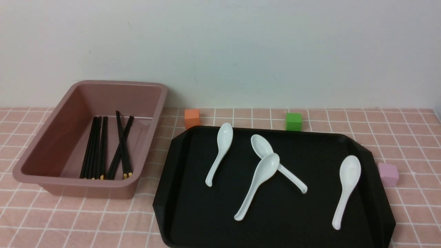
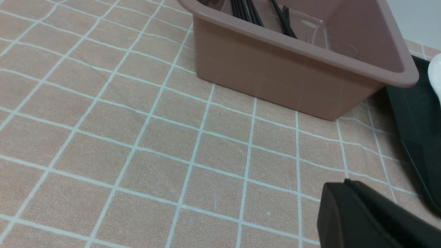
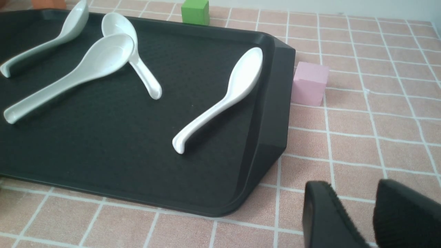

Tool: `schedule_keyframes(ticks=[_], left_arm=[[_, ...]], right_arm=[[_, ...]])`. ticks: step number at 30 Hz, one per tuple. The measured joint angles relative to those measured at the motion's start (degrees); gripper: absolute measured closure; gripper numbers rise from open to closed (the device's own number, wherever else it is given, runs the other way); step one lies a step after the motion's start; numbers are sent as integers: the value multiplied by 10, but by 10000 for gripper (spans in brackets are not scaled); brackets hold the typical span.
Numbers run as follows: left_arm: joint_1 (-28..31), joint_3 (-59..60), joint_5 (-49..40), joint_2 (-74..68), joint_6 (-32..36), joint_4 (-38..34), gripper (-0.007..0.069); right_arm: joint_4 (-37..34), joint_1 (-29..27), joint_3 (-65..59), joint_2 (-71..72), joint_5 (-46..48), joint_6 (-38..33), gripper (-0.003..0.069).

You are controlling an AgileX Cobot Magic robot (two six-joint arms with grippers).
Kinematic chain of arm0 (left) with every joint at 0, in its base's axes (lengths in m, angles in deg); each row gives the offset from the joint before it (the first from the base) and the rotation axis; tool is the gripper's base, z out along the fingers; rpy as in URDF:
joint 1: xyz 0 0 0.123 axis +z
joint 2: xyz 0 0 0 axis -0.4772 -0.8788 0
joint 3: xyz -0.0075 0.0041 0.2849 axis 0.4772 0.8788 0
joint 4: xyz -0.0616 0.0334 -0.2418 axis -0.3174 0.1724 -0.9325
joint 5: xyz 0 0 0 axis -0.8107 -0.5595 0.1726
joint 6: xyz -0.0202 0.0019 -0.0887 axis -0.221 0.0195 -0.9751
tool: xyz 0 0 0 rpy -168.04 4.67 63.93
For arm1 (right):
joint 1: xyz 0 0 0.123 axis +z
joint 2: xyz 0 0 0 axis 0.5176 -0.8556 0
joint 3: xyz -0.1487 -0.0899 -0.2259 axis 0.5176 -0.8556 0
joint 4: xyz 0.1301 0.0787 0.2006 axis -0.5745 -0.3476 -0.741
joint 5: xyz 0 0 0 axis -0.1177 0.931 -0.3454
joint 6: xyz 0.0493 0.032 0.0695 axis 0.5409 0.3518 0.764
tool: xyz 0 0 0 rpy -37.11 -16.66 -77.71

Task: On pink tablecloth take chopsticks from black tray and put them in box.

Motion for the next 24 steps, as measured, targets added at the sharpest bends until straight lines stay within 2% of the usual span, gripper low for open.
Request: schedule_keyframes(ticks=[24], left_arm=[[0,0,0,0,0,0,603]], right_arm=[[0,0,0,0,0,0,419]])
